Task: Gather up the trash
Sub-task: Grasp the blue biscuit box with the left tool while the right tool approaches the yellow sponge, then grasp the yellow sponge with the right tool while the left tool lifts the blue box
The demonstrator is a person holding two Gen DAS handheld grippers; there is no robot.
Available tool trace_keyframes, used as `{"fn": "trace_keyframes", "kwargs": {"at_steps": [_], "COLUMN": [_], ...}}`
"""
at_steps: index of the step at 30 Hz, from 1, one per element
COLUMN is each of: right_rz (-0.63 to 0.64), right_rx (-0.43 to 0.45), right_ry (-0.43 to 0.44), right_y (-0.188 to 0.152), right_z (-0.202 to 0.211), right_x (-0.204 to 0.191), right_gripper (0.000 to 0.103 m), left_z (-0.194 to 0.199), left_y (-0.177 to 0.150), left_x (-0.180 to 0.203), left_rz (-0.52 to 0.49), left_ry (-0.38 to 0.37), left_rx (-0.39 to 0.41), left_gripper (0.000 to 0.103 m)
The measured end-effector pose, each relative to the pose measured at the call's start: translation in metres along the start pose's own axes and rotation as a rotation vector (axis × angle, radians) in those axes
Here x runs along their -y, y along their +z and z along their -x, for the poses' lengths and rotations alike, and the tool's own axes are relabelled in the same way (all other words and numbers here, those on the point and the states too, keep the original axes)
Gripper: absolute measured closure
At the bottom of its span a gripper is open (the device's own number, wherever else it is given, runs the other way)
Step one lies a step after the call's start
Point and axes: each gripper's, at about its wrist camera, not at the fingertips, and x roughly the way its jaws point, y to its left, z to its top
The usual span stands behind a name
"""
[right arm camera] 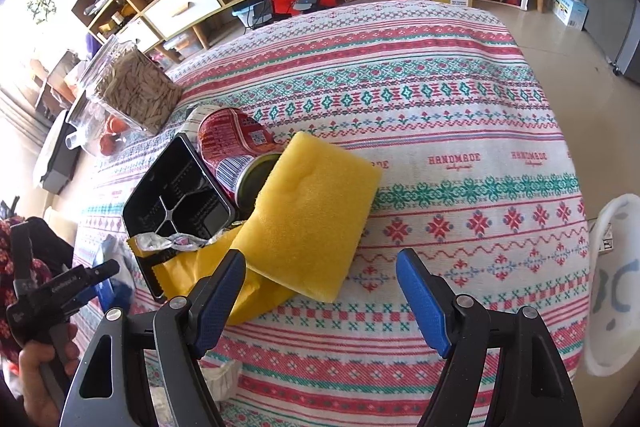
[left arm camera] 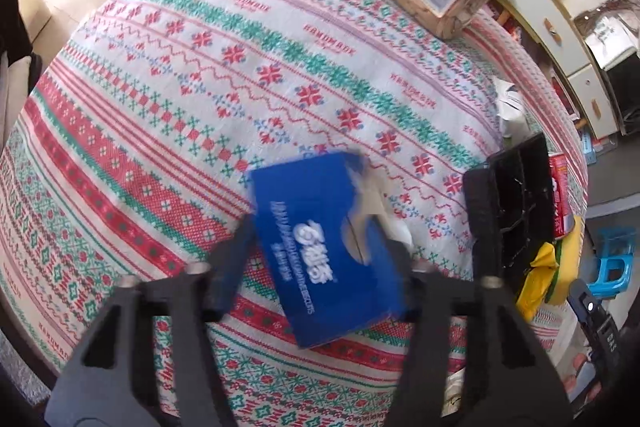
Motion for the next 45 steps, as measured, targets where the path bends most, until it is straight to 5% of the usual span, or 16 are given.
{"fn": "trace_keyframes", "kwargs": {"at_steps": [8, 19, 25, 45], "right_rz": [-0.009, -0.063, -0.078, -0.136], "right_rx": [0.002, -0.031, -0.072, 0.023], "right_ry": [0.049, 0.047, 0.082, 0.029], "right_y": [0.001, 0.005, 0.001, -0.027], "right_z": [0.002, -0.016, -0.022, 0.065], "right_x": [-0.006, 0.003, 0.009, 0.095], "right_gripper": [0.024, 0.024, 0.041, 0.043], "left_z": [0.007, 0.039, 0.051, 0.073], "left_y": [-0.005, -0.011, -0.016, -0.06], "left_x": [0.016, 0.038, 0.044, 0.151], "left_rz": [-0.055, -0.167, -0.196, -0.359], "left_ry": [-0.066, -0.094, -0.146, -0.271], "left_rx": [-0.002, 0.098, 0.105, 0.114], "left_gripper": [0.061, 0.062, 0.061, 0.061]}}
